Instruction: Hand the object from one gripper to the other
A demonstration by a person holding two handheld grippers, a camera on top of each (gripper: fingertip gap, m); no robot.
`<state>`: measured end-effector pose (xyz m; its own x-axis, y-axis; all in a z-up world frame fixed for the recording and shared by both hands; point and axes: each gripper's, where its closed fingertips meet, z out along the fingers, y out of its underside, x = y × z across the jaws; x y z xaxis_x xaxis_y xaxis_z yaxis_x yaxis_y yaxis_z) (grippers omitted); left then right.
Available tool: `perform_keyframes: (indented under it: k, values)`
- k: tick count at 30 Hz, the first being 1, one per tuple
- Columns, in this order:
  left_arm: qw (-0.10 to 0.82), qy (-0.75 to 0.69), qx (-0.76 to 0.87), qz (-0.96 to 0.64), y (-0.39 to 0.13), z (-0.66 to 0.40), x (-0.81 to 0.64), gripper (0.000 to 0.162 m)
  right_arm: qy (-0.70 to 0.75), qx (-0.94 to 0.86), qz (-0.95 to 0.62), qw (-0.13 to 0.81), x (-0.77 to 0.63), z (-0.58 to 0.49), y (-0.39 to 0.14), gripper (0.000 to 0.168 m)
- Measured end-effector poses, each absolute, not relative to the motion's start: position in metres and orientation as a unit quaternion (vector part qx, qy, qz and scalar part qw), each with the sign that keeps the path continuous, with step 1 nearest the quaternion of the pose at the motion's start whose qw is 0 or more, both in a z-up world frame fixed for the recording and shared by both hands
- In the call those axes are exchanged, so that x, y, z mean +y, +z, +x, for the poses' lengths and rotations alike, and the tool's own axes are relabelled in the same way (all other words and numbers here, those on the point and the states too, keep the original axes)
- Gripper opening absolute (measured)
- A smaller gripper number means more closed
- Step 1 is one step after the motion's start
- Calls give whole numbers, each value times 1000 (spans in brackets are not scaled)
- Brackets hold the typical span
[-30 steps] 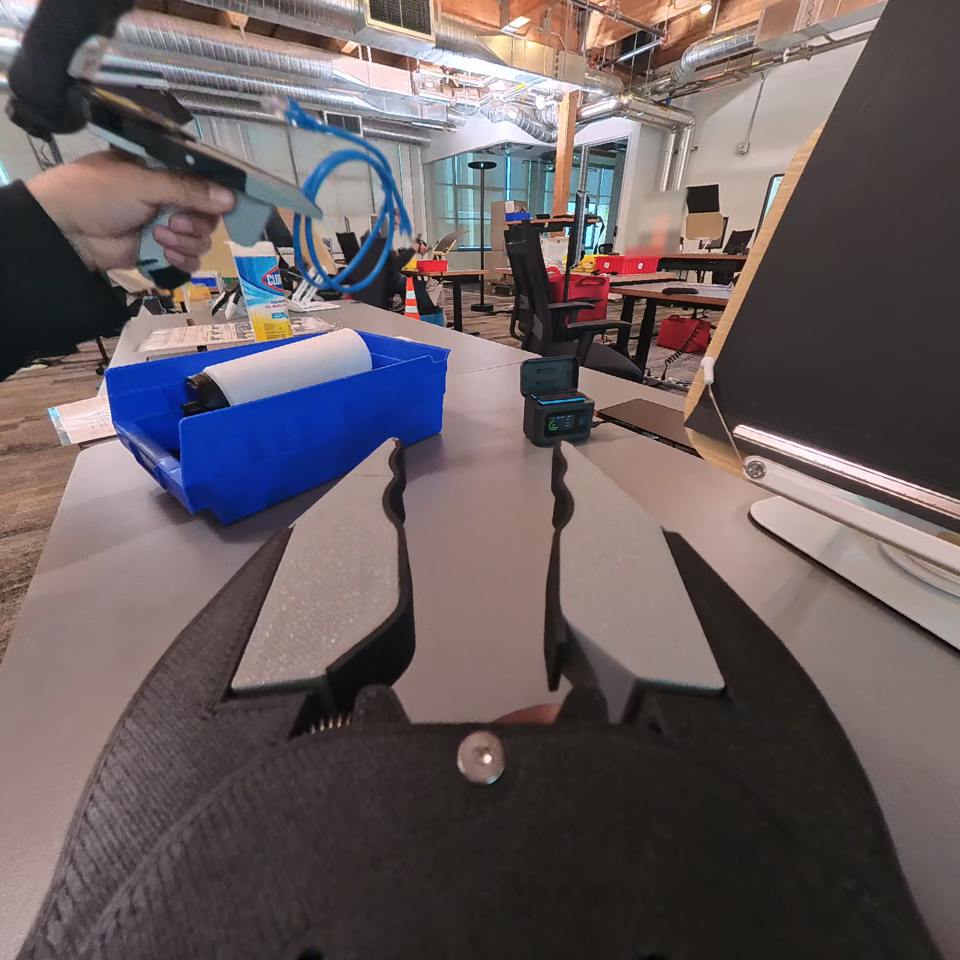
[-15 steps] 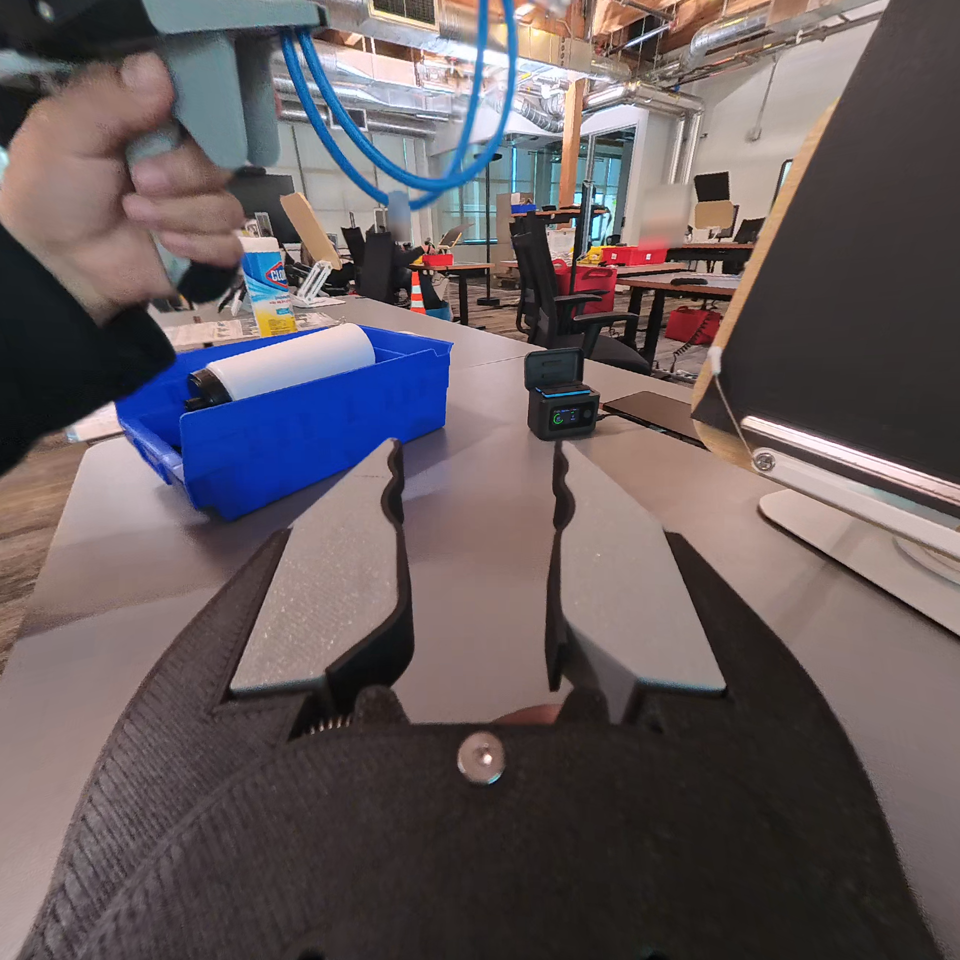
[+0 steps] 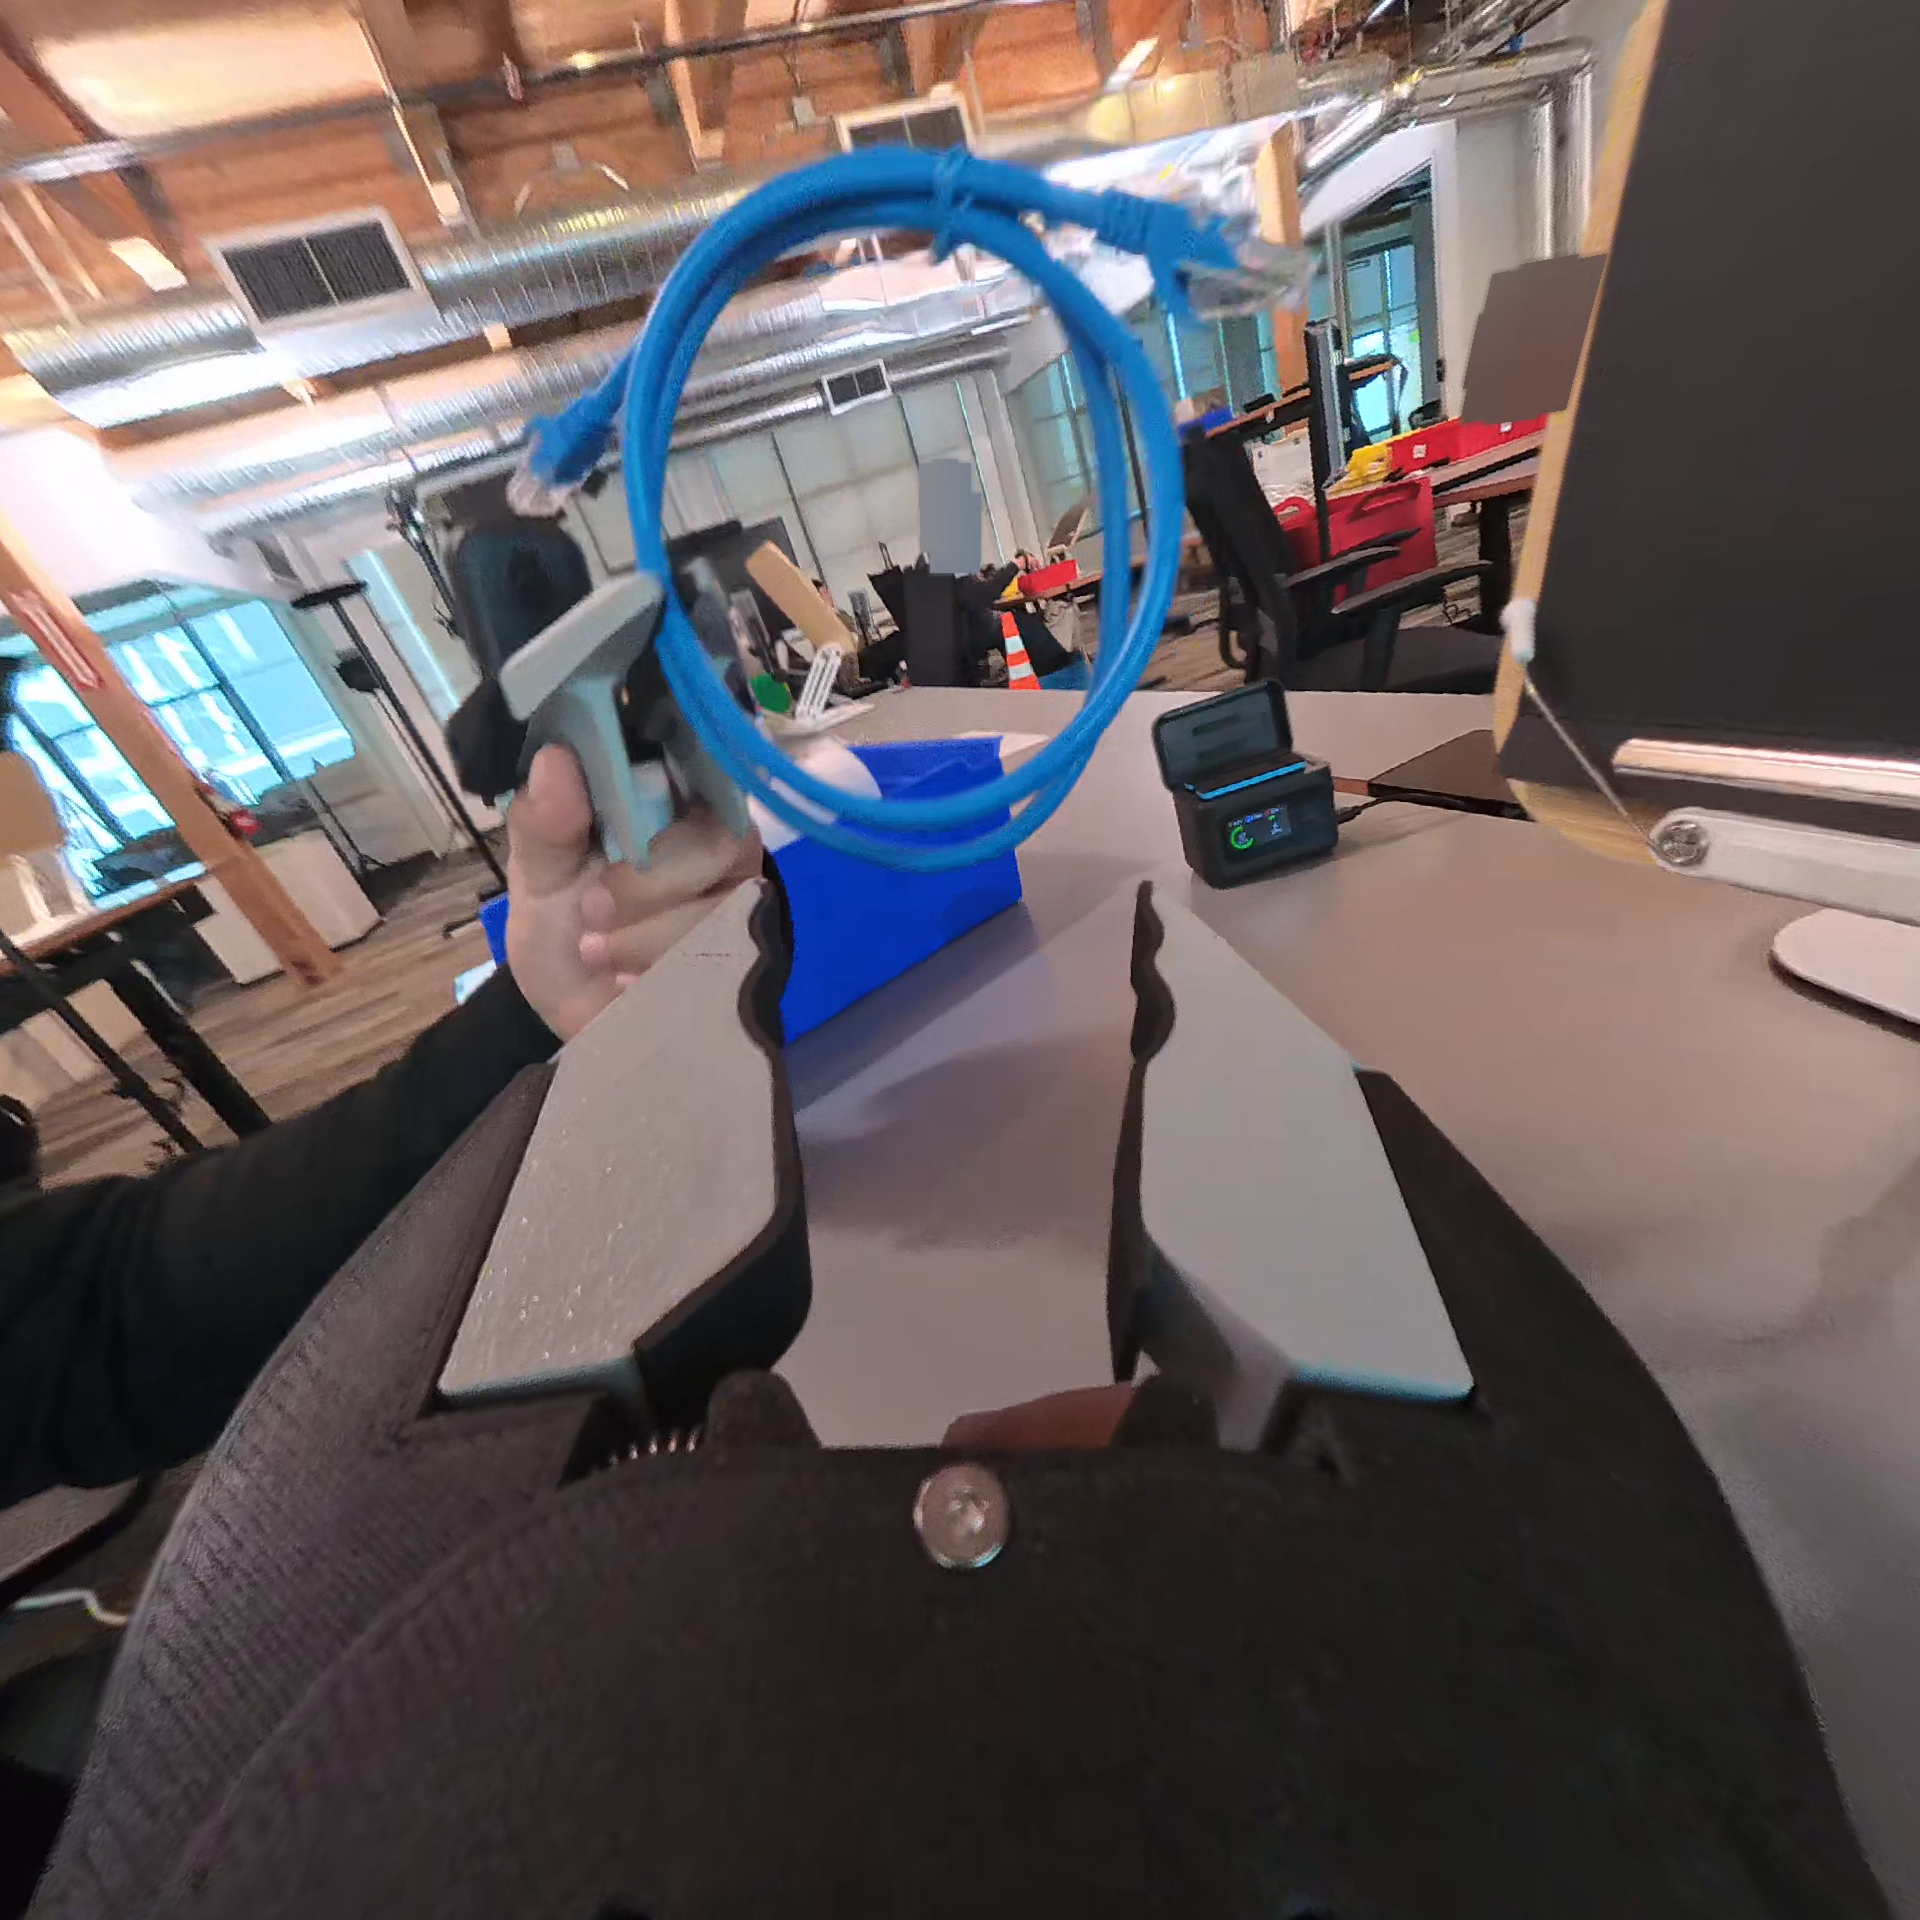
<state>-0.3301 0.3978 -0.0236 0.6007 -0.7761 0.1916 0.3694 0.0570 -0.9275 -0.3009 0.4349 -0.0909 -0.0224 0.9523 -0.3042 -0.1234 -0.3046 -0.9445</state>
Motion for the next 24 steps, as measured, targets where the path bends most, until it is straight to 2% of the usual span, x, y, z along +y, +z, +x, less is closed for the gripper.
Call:
perform_keyframes:
  k: [5,7,10,12,14,17,19,24]
  values:
    - [705,-342,213,-583,-39,-326,400,3,549,-383,-529,521,459,-290,-72,60]
    - [711,-275,217,-610,-49,-329,410,3,528,-395,-521,541,460,-290,-59,58]
    - [733,-11,259,-629,-65,-343,427,3,580,-399,-508,496,446,-300,-44,57]
    - [714,172,313,-602,-76,-346,433,3,626,-396,-495,455,439,-307,-38,58]
    - [687,278,381,-553,-90,-335,435,3,662,-386,-496,408,439,-311,-38,59]
    - [657,319,430,-531,-106,-325,438,3,690,-372,-510,354,443,-315,-48,56]
    - [655,317,426,-538,-107,-327,440,3,682,-389,-517,342,439,-316,-60,19]
    - [644,297,421,-565,-118,-330,446,4,626,-414,-538,383,442,-317,-72,15]
